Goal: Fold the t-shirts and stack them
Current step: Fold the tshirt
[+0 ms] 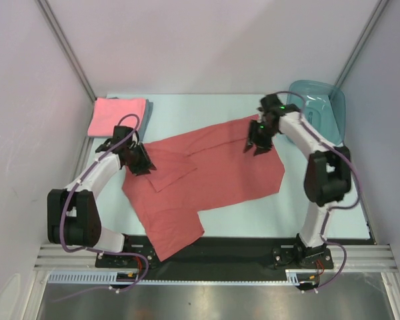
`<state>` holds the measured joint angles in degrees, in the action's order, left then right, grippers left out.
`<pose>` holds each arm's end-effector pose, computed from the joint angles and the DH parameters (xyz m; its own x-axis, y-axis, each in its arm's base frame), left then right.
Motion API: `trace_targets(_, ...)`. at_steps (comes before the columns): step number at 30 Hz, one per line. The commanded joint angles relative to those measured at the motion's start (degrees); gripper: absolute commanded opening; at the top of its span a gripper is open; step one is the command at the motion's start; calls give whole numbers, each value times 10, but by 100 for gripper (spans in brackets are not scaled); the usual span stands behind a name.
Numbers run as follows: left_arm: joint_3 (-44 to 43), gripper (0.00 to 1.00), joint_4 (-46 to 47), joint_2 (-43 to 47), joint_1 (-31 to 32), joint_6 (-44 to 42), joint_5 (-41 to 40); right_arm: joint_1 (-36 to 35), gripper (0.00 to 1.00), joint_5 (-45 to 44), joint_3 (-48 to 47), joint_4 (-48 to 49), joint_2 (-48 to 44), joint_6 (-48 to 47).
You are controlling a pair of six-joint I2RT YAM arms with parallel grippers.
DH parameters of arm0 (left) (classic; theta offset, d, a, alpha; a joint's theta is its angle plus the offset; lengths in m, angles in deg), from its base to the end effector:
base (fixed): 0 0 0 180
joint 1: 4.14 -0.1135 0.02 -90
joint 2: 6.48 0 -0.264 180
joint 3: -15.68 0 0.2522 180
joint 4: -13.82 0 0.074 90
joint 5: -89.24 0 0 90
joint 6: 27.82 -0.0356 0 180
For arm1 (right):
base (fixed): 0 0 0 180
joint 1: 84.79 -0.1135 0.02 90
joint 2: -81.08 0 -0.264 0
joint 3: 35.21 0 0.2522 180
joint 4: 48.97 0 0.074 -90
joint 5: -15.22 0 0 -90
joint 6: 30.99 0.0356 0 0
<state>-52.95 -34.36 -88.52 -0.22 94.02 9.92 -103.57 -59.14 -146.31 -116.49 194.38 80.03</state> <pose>0.2795 -0.0258 0.2206 -0.8273 -0.4629 -0.3182 -0.3311 0.8595 -0.3895 0.3888 0.1424 0.2447 -0.9719 0.0344 -0.2328 -0.0534 0.9313 0.3604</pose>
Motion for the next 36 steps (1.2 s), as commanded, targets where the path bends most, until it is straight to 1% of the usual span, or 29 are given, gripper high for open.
trace_targets(1, -28, 36, 29, -11, 20, -30, 23, 43, 49, -25, 110, 15, -93, 26)
trace_targets(3, -34, 35, 38, -29, 32, -32, 38, 83, 48, -25, 162, 30, -142, 45)
trace_targets(4, -36, 35, 43, -34, 36, -34, 48, 95, 49, -12, 212, 38, -157, 53)
trace_targets(5, -37, 35, 45, -38, 42, -37, 54, 123, 51, -4, 234, 52, -170, 60)
trace_targets(6, -38, 36, 44, -48, 42, -42, 60, 134, 52, 2, 254, 59, -191, 77)
trace_targets(7, -40, 36, 41, -51, 43, -44, 65, 145, 56, 17, 277, 68, -201, 85)
trace_targets(8, -39, 36, 41, -53, 43, -46, 77, 151, 63, 23, 315, 80, -210, 94)
trace_targets(9, -41, 36, 38, -57, 44, -52, 78, 161, 66, 27, 335, 108, -222, 103)
trace_targets(11, -43, 37, 35, -64, 43, -60, 78, 168, 70, 31, 378, 144, -238, 121)
trace_targets(12, -47, 37, 33, -66, 44, -62, 78, 181, 70, 29, 387, 152, -240, 126)
trace_targets(14, -55, 37, 25, -73, 44, -68, 80, 183, 71, 31, 403, 183, -239, 127)
trace_targets(17, -66, 38, 21, -78, 44, -71, 82, 198, 71, 21, 398, 186, -211, 106)
trace_targets(19, -74, 37, 14, -80, 43, -73, 81, 198, 71, -17, 373, 158, -193, 91)
trace_targets(24, -75, 38, 0, -78, 43, -82, 67, 203, 72, -67, 365, 134, -189, 57)
trace_targets(29, -68, 40, -10, -67, 43, -77, 64, 201, 72, -40, 367, 173, -157, 52)
trace_targets(32, -61, 40, -19, -59, 43, -75, 58, 195, 72, -39, 356, 176, -134, 47)
trace_targets(35, -53, 41, -21, -45, 43, -71, 52, 190, 71, -53, 341, 174, -131, 32)
trace_targets(36, -51, 41, -22, -41, 43, -71, 51, 168, 71, -60, 334, 169, -131, 29)
